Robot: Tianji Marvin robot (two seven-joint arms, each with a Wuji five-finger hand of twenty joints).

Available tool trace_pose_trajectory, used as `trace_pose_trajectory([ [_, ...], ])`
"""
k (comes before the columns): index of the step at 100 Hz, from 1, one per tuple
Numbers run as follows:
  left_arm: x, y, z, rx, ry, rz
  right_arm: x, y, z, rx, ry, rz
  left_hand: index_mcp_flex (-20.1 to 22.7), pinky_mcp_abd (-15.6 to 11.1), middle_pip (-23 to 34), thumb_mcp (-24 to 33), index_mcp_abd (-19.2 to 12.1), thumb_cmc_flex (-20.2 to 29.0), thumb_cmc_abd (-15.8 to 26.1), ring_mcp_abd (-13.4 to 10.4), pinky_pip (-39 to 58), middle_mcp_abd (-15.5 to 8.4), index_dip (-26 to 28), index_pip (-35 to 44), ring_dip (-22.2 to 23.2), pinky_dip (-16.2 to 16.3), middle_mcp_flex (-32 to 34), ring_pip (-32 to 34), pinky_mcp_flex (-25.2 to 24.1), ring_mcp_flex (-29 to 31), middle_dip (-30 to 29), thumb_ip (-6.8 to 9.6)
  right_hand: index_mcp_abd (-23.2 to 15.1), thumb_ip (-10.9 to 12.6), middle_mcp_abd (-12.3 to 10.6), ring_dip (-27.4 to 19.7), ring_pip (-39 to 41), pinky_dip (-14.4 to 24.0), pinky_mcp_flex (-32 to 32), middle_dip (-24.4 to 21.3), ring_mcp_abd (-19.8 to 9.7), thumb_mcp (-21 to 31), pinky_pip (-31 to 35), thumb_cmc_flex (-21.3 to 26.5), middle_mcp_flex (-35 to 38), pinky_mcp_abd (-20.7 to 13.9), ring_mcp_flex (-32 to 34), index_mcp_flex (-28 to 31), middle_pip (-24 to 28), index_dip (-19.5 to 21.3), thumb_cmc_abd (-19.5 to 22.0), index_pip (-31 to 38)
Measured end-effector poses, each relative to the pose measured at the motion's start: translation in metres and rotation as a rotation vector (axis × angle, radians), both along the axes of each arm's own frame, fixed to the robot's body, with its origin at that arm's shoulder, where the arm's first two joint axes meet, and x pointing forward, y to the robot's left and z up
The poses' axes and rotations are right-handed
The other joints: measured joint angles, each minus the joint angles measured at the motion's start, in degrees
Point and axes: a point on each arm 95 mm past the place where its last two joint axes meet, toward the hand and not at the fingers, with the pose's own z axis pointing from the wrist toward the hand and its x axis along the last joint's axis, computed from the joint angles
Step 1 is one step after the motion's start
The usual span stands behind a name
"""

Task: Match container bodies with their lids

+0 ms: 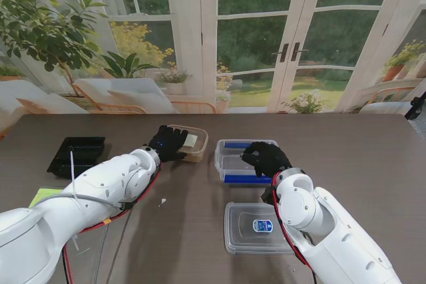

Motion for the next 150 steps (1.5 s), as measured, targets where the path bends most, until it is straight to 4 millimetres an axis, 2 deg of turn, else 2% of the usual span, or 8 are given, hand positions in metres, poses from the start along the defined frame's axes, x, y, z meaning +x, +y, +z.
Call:
trace_pose_trajectory([
  [23, -0.008, -0.001, 0.008, -0.026, -0.008, -0.012, 0.0, 0.0, -0.001, -0.001, 0.003, 0.002, 0.0, 0.5, -4.4, -1.4, 0.7, -4.3, 2.2, 0.7, -15.2, 0.0, -2.5, -2.1, -13.6, -5.3, 0.0, -16.0, -0.4, 0.0, -15.3, 0.01, 0.0, 0.0, 0.0, 0.0, 0.0, 0.0, 0.0, 0.0, 0.0, 0.0, 0.0, 0.0, 0.0, 0.0, 0.0, 0.0, 0.0, 0.0, 0.0, 0.0],
  [39, -0.014, -0.001, 0.018, -0.034, -0.032, -0.03, -0.001, 0.0, -0.001, -0.001, 0.004, 0.001, 0.0, 0.9, -5.4, -1.4, 0.7, -8.6, 2.3, 0.7, -21.6, 0.0, -4.8, -3.4, -20.1, -18.7, -1.6, -18.2, -0.3, -2.1, -21.2, 0.01, 0.0, 0.0, 0.0, 0.0, 0.0, 0.0, 0.0, 0.0, 0.0, 0.0, 0.0, 0.0, 0.0, 0.0, 0.0, 0.0, 0.0, 0.0, 0.0, 0.0],
  [55, -0.022, 0.003, 0.03, -0.054, -0.055, -0.045, -0.002, -0.001, -0.002, 0.0, 0.007, 0.002, 0.1, 1.0, -5.7, -1.5, 0.7, -10.1, 2.9, 0.7, -22.9, 0.0, -5.9, -3.7, -21.7, -23.9, -1.6, -18.5, -0.2, -2.9, -23.0, 0.01, 0.1, 0.0, 0.0, 0.0, 0.0, 0.0, 0.0, 0.0, 0.0, 0.0, 0.0, 0.0, 0.0, 0.0, 0.0, 0.0, 0.0, 0.0, 0.0, 0.0],
  [69, -0.031, 0.006, 0.04, -0.062, -0.071, -0.066, -0.003, 0.0, -0.002, -0.001, 0.01, 0.005, 3.3, 1.0, -5.7, -1.5, -0.1, -10.0, 2.9, 0.5, -22.8, -0.8, -6.6, -3.7, -22.1, -24.5, -1.3, -18.2, 0.4, -1.6, -23.0, 0.01, 0.2, 0.0, 0.0, 0.0, 0.0, 0.0, 0.0, 0.0, 0.0, 0.0, 0.0, 0.0, 0.0, 0.0, 0.0, 0.0, 0.0, 0.0, 0.0, 0.0],
  [89, -0.054, 0.01, 0.058, -0.111, -0.073, -0.11, -0.004, 0.0, -0.002, -0.002, 0.011, 0.007, 14.8, 1.2, -3.4, -1.8, -2.5, -8.1, 2.8, 0.3, -16.0, -1.9, -7.3, -1.2, -15.8, -14.1, 7.9, -14.3, 3.1, 5.9, -19.9, 0.01, 0.3, 0.0, 0.0, 0.0, 0.0, 0.0, 0.0, 0.0, 0.0, 0.0, 0.0, 0.0, 0.0, 0.0, 0.0, 0.1, 0.0, 0.0, 0.0, 0.0],
  [105, -0.07, 0.01, 0.059, -0.193, -0.049, -0.141, -0.006, 0.001, -0.002, -0.002, 0.01, 0.011, 24.4, 4.3, -0.5, -1.8, -4.0, -5.2, 2.8, 1.0, -9.8, -2.4, -7.3, 1.5, -9.4, -4.7, 19.4, -7.2, 11.0, 15.7, -16.1, 0.0, 0.8, 0.0, 0.0, 0.0, 0.0, 0.0, 0.0, 0.0, 0.1, 0.0, 0.0, 0.0, 0.0, 0.0, 0.0, 0.6, 0.0, 0.0, 0.0, 0.0],
  [116, -0.078, 0.009, 0.056, -0.273, 0.048, -0.135, -0.007, 0.002, -0.003, -0.002, 0.012, 0.013, 30.1, 6.3, 0.4, -1.5, -4.2, -4.5, 2.8, 2.1, -3.4, -2.0, -6.9, 3.7, -7.9, -1.6, 25.4, -3.7, 13.9, 20.8, -15.2, 0.17, 0.9, 0.0, 0.0, 0.0, 0.0, 0.0, 0.0, 0.0, 0.1, 0.0, 0.0, 0.0, 0.0, 0.0, 0.0, 0.6, 0.0, 0.0, 0.0, 0.0],
  [150, -0.077, -0.001, 0.036, -0.248, 0.208, -0.126, -0.01, 0.003, -0.005, -0.002, 0.025, 0.024, 31.2, 6.3, -0.9, -1.5, -4.9, -3.9, 2.8, 2.1, 10.4, -2.5, -7.6, 3.6, -12.4, -11.5, 26.7, -5.8, 9.9, 22.0, -17.8, 0.15, 0.9, 0.0, 0.0, 0.0, 0.0, 0.0, 0.0, 0.0, 0.1, 0.0, 0.0, 0.0, 0.0, 0.0, 0.0, 0.6, 0.0, 0.0, 0.0, 0.0],
])
